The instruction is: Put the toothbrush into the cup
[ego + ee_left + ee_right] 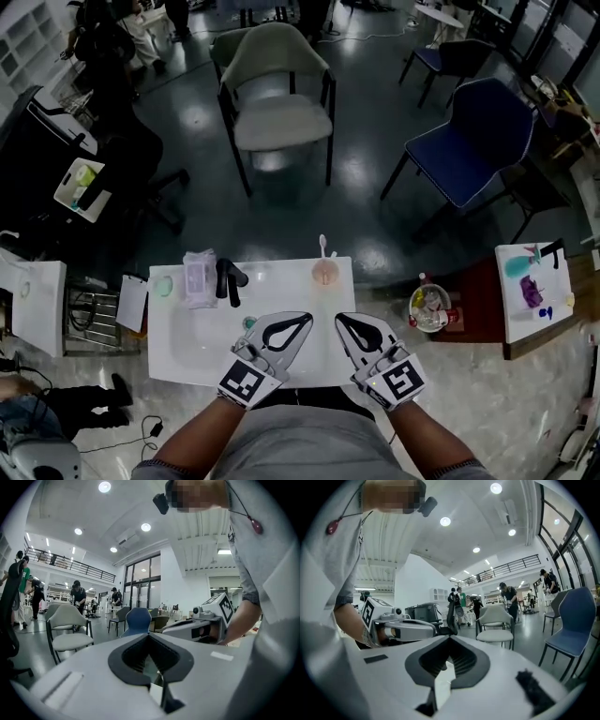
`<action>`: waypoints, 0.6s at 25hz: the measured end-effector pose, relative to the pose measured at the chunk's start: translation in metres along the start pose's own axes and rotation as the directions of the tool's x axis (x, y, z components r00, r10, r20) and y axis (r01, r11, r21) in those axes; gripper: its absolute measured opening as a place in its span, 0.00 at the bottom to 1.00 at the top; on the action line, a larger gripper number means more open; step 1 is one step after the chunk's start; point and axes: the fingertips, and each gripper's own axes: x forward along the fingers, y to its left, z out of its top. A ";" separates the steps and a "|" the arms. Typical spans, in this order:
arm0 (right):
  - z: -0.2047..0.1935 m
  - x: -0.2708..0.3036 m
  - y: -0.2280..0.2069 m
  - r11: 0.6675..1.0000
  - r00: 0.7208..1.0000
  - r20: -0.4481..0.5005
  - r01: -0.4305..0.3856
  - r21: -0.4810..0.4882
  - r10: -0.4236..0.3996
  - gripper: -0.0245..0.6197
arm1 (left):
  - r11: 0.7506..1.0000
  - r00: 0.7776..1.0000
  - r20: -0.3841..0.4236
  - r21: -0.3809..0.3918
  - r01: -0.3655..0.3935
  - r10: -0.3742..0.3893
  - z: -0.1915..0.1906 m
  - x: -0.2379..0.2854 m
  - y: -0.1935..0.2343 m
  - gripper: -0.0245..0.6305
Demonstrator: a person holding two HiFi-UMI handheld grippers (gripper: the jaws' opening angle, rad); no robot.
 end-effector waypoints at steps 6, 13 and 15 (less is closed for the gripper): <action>0.018 -0.010 0.020 0.999 0.999 0.034 0.037 -0.002 -0.037 0.06 | 0.999 0.999 0.007 0.019 0.045 -0.045 0.013 -0.016 -0.012 0.05; 0.028 -0.011 0.041 0.992 0.991 0.058 0.121 0.023 -0.122 0.06 | 0.990 0.989 0.030 0.015 0.143 -0.144 0.022 -0.035 -0.023 0.05; 0.033 -0.011 0.048 0.991 0.988 0.073 0.133 0.025 -0.135 0.06 | 0.987 0.987 0.036 0.017 0.159 -0.160 0.024 -0.039 -0.021 0.05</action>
